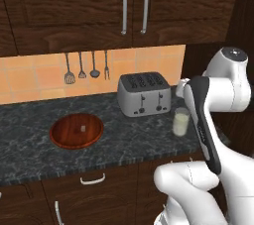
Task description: Grab a lemon wedge from the fridge and one ice cube from the ice bowl, and put them in the glass of lemonade.
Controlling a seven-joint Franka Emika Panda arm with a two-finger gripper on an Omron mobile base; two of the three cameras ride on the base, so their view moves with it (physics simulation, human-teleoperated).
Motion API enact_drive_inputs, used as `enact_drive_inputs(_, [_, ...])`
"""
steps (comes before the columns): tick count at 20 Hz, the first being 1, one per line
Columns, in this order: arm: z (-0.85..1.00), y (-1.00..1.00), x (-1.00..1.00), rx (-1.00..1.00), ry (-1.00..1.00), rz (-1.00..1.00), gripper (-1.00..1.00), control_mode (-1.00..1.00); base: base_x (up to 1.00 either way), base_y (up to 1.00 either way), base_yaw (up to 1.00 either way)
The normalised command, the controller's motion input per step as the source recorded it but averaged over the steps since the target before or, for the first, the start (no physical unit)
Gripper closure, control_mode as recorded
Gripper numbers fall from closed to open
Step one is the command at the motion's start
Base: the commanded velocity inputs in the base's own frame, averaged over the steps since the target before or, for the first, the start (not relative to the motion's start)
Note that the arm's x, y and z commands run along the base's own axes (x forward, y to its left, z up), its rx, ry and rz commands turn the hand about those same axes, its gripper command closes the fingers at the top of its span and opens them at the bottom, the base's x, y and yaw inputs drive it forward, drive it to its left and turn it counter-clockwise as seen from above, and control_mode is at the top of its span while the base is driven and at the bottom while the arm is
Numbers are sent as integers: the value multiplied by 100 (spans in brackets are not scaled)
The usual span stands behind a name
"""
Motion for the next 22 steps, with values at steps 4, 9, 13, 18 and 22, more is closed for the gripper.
enact_drive_inputs(4, [-39,0,19,-4,-21,0,100,-100,0,0,0])
enact_drive_inputs(9, [-15,0,58,-7,-1,0,100,-100,0,0,0])
enact_drive_inputs(13, [0,-34,53,-8,7,0,100,-100,0,0,0])
enact_drive_inputs(18, [-10,-43,43,0,20,1,100,-100,0,0,0])
enact_drive_inputs(22, [-15,-4,11,1,12,2,100,-100,0,0,0])
